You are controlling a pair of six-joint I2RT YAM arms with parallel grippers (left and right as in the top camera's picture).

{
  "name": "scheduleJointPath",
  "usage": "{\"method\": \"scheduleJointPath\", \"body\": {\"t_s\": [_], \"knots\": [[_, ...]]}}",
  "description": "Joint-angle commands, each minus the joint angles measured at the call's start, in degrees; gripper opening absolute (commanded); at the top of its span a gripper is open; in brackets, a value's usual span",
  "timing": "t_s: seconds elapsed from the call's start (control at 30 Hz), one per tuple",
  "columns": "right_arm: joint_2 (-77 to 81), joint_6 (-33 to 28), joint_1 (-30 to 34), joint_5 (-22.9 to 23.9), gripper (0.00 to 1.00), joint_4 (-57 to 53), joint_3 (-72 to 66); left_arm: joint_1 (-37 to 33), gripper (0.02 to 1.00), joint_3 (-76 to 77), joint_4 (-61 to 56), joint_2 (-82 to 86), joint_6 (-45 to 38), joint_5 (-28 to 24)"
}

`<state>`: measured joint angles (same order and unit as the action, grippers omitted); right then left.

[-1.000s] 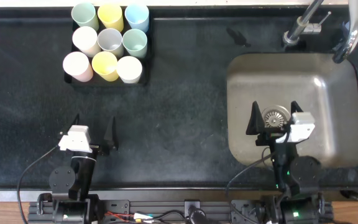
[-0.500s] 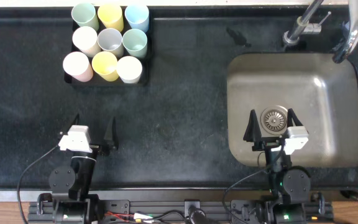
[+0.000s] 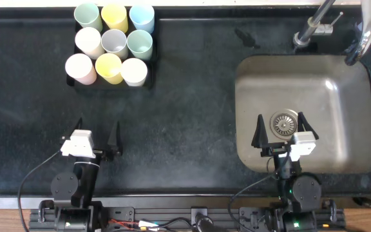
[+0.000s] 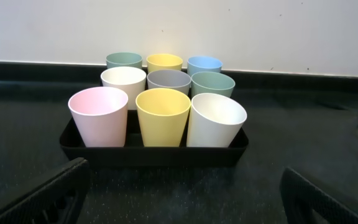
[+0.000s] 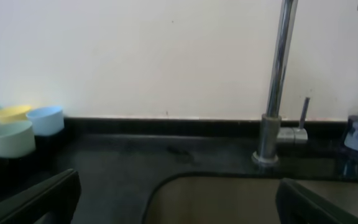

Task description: Store Cups

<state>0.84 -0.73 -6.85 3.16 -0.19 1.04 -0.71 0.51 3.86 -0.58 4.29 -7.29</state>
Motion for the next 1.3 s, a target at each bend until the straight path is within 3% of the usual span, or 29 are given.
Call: {"method": "scheduleJointPath", "body": {"t_s": [0.03,0.23,0.43,1.3], "knots": [[-0.68,-0.76,-0.31,-0.35,0.993,-4.37,-0.79,0.42,0.998,-0.07,0.17,0.44,0.20,-0.20],[-0.57,-1.07,-0.31,-0.39,0.993,-4.09,-0.79,0.42,1.000,-0.07,0.20,0.44,0.20,-0.20],[-0.57,-11.28,-0.31,-2.10,0.993,-4.26,-0.79,0.42,0.998,-0.07,0.20,0.44,0.20,-0.20],[-0.57,-11.30,-0.31,-2.10,0.996,-4.26,-0.79,0.42,1.000,-0.07,0.20,0.44,0.20,-0.20]]}}
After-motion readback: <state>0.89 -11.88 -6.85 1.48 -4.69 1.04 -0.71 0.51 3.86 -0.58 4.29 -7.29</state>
